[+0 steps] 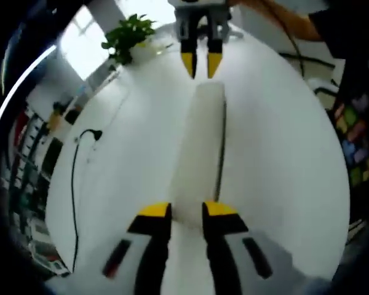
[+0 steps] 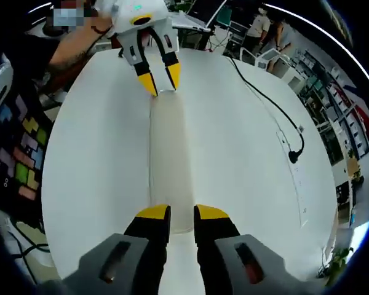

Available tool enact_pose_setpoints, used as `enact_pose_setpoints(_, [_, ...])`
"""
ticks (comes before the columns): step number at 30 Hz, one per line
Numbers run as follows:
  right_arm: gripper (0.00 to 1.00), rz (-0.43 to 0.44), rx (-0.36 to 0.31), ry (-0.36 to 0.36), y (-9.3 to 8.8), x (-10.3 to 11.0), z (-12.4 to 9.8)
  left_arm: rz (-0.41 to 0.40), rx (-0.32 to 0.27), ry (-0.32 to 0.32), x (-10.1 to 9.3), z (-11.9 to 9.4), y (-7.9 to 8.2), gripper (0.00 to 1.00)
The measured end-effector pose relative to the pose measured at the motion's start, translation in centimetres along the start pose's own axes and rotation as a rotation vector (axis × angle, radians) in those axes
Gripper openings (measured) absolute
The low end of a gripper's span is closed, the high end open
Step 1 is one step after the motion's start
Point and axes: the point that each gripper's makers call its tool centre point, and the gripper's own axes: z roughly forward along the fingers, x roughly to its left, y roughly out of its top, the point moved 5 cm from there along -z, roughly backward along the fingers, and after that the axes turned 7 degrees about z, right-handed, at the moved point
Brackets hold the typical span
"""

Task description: Arrange the utensils inside the cutlery case until each visible utensil rests in its matching compartment.

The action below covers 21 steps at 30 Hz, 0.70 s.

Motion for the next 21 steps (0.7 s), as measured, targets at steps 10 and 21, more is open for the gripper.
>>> enact_pose_setpoints(10, [0.15, -0.008, 0.082, 0.029, -0.3, -1.0, 1.0, -0.113, 0.151, -0.077, 0.4, -0.1, -0.4, 0.22])
enact_pose_setpoints(21, [0.15, 0.02, 0.133, 0.103, -1.0, -0.4, 1.9, -0.148, 0.202, -0.204, 0.0, 0.1, -0.3, 0.22])
